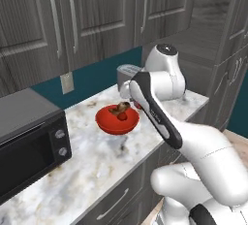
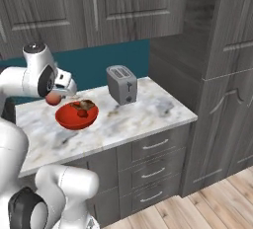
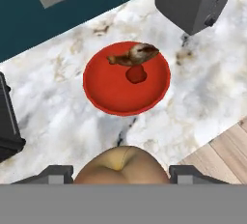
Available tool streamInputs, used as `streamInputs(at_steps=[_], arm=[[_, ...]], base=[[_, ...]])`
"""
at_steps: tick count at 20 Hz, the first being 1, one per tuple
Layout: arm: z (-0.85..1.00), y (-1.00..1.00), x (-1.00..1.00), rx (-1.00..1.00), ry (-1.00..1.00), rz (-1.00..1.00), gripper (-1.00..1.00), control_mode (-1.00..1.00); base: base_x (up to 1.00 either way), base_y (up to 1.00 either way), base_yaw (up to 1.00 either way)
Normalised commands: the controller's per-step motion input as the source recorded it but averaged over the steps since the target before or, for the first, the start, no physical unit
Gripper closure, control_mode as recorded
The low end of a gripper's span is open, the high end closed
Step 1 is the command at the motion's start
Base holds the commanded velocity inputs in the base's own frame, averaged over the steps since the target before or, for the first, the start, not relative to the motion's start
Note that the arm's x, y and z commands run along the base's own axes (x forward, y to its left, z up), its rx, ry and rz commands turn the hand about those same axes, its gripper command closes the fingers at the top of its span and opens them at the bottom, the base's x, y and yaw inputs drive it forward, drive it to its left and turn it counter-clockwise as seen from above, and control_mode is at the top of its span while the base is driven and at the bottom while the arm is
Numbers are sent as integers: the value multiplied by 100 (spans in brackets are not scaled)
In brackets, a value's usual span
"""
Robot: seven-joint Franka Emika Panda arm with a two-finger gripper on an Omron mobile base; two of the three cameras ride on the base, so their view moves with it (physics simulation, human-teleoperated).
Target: Take the bell pepper, peach, and chicken drumstick from the freezer and place them in the bowl on the counter.
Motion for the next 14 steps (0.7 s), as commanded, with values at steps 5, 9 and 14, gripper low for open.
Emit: streamInputs(at_steps=[5, 9, 14], arm=[[-42, 65, 59, -10, 34, 5, 100, -100], [-42, 17, 42, -9, 15, 2, 100, -100], [-74, 11, 70, -15, 4, 0, 100, -100]], base=[[0, 0, 0], [0, 0, 0], [0, 0, 0]])
